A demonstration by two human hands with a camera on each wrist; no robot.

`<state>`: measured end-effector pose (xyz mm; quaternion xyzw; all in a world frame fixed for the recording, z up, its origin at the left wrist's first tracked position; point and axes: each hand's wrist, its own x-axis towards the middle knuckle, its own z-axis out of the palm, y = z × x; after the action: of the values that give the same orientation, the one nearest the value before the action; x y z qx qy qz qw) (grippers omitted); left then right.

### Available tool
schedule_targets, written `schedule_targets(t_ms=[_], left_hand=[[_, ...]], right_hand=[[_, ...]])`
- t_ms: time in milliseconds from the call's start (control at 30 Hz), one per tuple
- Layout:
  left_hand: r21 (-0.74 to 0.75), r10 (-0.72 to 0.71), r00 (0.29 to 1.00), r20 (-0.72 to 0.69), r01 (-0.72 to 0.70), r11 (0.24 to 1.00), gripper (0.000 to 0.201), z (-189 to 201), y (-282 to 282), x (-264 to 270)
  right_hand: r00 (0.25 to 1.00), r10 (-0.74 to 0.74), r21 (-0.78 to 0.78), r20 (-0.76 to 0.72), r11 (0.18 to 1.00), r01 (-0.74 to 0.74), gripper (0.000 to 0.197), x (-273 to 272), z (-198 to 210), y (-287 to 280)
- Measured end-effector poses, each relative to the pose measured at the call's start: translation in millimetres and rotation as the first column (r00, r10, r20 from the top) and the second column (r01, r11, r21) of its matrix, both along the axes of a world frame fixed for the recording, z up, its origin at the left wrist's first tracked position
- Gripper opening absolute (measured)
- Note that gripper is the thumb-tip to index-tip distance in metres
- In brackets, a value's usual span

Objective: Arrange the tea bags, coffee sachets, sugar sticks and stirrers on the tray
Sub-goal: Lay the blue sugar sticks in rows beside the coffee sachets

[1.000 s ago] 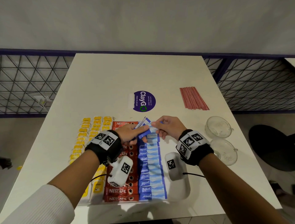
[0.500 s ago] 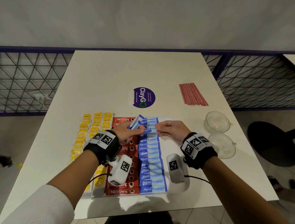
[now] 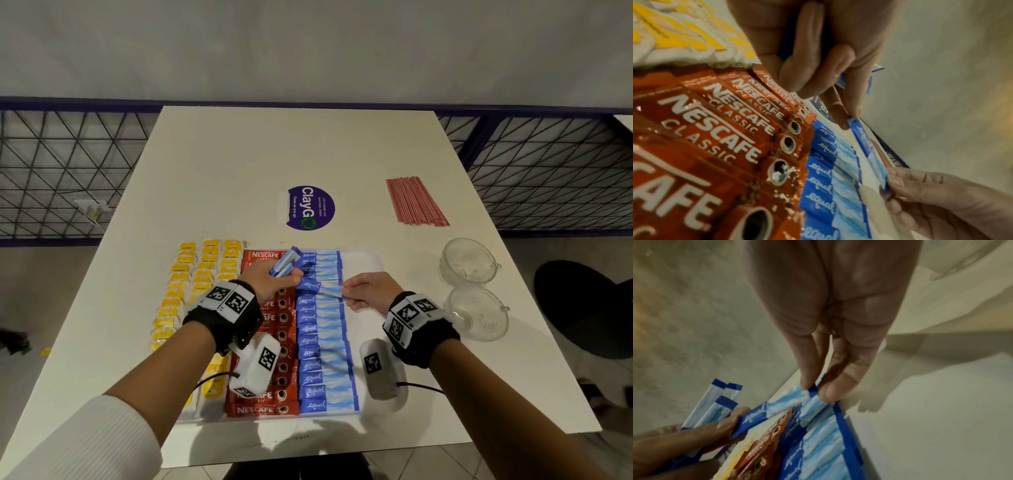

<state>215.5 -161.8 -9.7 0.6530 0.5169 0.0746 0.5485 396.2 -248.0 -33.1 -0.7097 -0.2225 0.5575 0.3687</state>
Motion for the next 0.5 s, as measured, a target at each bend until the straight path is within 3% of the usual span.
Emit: schedule_targets(t_ms=[100, 333, 500], left_hand=[[0.036, -0.002, 0.997, -0.076, 0.005, 0.999, 0.007, -7.9, 2.9, -0.2], [0.084, -0.07, 0.972, -0.223, 0.091, 0.992, 0.009, -14.0, 8.4, 2.8], [0.094, -0.111, 0.928, -0.355, 0.154, 0.984, 0.033, -18.9, 8.7, 9.0]], right_hand=[[1.0, -0.002, -0.027, 0.012, 1.0, 0.002, 0.024, 2.9, -4.6, 2.0], [0.996, 0.069, -0.068, 0.061, 0.996, -0.065, 0.022, 4.4, -10.2, 7.0], [0.991, 0.086, -0.044, 0.1, 0.996, -0.082, 0.012, 5.4, -14.0, 8.6]])
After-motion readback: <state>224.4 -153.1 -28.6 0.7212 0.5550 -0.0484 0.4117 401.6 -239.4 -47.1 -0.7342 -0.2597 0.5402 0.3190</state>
